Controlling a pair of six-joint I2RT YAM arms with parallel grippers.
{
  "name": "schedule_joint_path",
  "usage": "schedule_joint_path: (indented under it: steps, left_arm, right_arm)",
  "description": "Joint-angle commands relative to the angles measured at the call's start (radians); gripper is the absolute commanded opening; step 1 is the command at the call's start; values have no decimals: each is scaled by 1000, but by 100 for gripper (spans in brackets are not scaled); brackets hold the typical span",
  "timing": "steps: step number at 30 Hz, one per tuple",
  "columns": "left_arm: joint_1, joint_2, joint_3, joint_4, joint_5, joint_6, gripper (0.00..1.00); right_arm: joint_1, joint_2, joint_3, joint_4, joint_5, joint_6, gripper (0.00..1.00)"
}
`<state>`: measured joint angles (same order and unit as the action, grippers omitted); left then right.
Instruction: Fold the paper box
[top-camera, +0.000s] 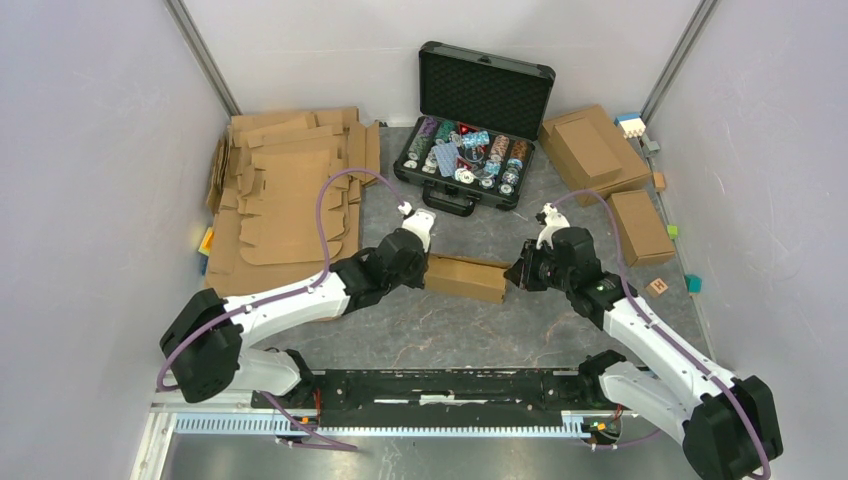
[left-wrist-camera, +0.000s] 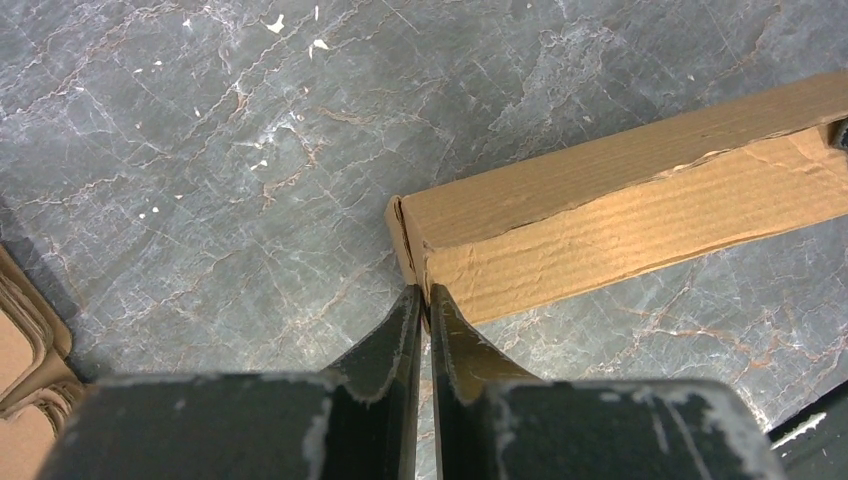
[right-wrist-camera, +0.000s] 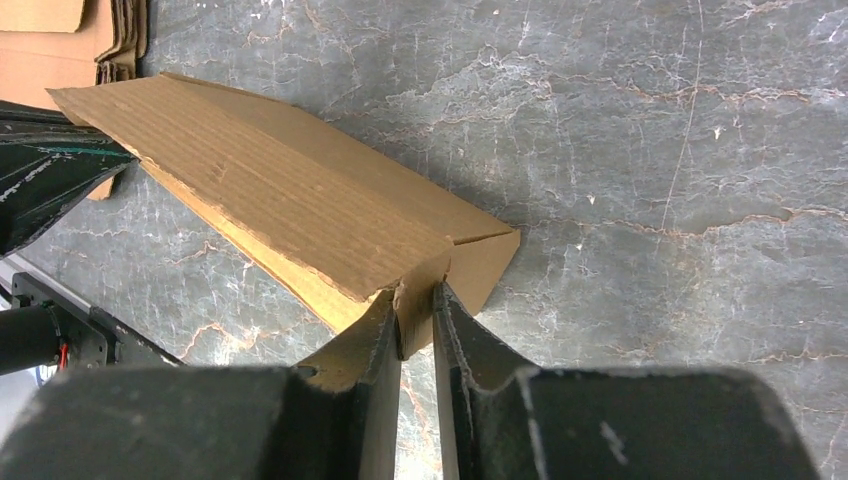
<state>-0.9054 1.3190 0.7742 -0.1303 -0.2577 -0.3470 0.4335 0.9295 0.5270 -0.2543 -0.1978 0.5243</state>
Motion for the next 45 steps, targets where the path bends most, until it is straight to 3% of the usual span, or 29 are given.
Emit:
schedule_joint_path:
  steps: [1, 6, 11, 28, 31, 35, 38, 41, 45]
  left_arm:
    - [-10, 23, 38, -19, -25, 16, 14]
    - [-17, 24, 41, -22, -33, 15, 26]
    - [-17, -4, 40, -17, -38, 2, 38]
    - [-15, 24, 124, -60, -38, -23, 38]
    - [-11, 33, 137, -75, -46, -26, 34]
    - [-9, 51, 148, -86, -41, -30, 28]
    - [-9, 70, 153, -87, -31, -33, 28]
    - [-9, 90, 158, -87, -31, -35, 39]
    - [-10, 105, 155, -76, -32, -35, 32]
  right_arm:
    - [-2, -5, 65, -18, 5, 7, 21]
    - [-1, 36, 149, -129, 49, 8, 25]
    - [-1, 26, 122, -102, 55, 7, 32]
    - [-1, 27, 142, -154, 89, -35, 33]
    - [-2, 25, 145, -164, 105, -41, 28]
    - [-1, 32, 159, -166, 88, -39, 1]
    - [-1, 44, 178, -169, 71, -33, 0]
    - [-2, 53, 188, -169, 55, -31, 0]
    - [-1, 68, 202, -182, 45, -31, 2]
